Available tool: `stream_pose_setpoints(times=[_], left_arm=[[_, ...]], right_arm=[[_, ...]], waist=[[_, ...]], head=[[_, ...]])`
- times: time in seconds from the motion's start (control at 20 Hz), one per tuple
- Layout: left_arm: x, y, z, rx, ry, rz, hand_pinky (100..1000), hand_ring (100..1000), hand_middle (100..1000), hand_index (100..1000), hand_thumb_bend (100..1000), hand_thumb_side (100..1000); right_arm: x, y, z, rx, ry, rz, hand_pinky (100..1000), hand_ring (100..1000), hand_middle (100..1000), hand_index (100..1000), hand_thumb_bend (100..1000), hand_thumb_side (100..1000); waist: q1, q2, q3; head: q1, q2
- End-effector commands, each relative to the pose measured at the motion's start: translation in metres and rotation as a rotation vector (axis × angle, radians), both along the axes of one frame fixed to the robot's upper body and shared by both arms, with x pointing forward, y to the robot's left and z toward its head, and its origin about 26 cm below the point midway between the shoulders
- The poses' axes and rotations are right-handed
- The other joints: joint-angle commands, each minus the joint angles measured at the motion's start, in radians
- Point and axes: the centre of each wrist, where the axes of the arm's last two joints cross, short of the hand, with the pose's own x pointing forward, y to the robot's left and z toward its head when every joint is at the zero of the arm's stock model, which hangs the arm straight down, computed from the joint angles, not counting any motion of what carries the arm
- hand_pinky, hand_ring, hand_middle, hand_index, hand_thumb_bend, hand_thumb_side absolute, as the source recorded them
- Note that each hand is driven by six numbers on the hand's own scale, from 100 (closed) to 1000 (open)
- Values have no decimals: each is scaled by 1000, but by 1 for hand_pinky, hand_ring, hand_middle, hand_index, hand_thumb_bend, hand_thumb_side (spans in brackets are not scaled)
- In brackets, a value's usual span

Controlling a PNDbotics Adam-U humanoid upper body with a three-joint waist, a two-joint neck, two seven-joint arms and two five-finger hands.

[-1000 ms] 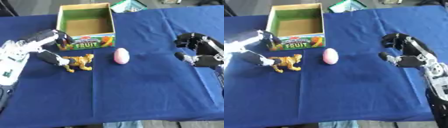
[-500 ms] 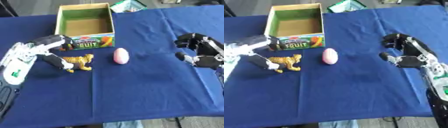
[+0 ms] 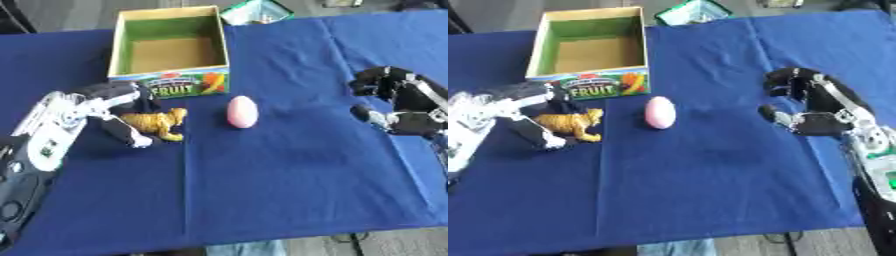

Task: Pick up objects on the table and place them in the box.

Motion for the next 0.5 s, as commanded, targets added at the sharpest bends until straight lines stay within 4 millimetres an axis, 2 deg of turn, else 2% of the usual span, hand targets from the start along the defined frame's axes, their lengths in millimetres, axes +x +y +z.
stream_pose_setpoints(times=[0.05, 0.5], left_arm=[[4, 0, 7, 23, -25, 0, 743, 648, 679, 802, 420, 315], [8, 5, -6, 66, -32, 48, 725, 608, 626, 784, 336, 190]], right_arm=[[1, -2, 10, -12, -27, 2, 804, 815, 617, 763, 447, 181], [2, -2, 10, -14, -28, 3, 804, 815, 617, 763, 445, 181]], waist=[[-4, -16, -3], [-5, -13, -4]], head=[[4, 5], [3, 5]])
